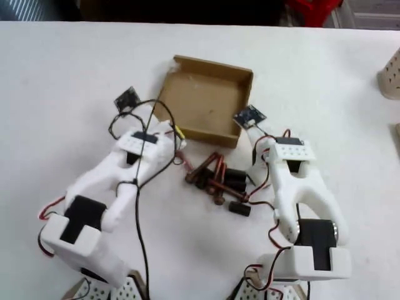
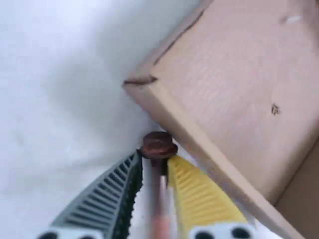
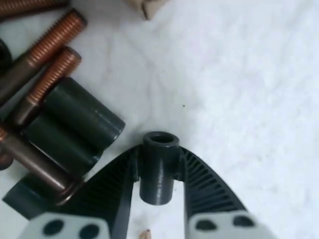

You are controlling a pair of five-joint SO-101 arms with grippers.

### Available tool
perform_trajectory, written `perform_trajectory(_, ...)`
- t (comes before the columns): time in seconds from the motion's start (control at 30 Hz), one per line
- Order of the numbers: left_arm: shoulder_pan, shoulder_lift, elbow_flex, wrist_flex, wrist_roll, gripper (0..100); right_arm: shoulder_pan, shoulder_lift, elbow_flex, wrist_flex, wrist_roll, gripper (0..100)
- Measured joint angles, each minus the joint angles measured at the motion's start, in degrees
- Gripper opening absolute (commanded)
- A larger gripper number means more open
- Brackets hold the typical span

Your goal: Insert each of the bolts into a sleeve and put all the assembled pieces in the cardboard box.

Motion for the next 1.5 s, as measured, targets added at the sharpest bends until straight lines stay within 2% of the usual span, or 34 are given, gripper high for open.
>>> perform_trajectory(0.33,0.0,-0.2,-0.9,4.7,-3.7,6,0.0,0.0,0.0,0.0,0.0,1.7)
perform_trajectory(0.57,-9.1,-7.3,0.0,13.1,-11.2,6,0.0,0.0,0.0,0.0,0.0,1.7)
perform_trajectory(0.77,-17.9,-16.1,0.3,18.6,-22.9,6,0.0,0.0,0.0,0.0,0.0,1.7)
perform_trajectory(1.0,-20.1,-16.3,0.3,18.6,-40.2,7,0.0,0.0,0.0,0.0,0.0,1.7)
perform_trajectory(1.1,-20.0,-16.3,0.3,20.3,-39.3,9,0.0,0.0,0.0,0.0,0.0,1.7)
perform_trajectory(1.27,-19.5,-18.3,0.5,25.8,-35.1,25,0.0,0.0,0.0,0.0,0.0,1.7)
perform_trajectory(1.5,-15.3,-21.2,4.3,25.9,-34.7,22,0.0,0.0,0.0,0.0,0.0,1.7)
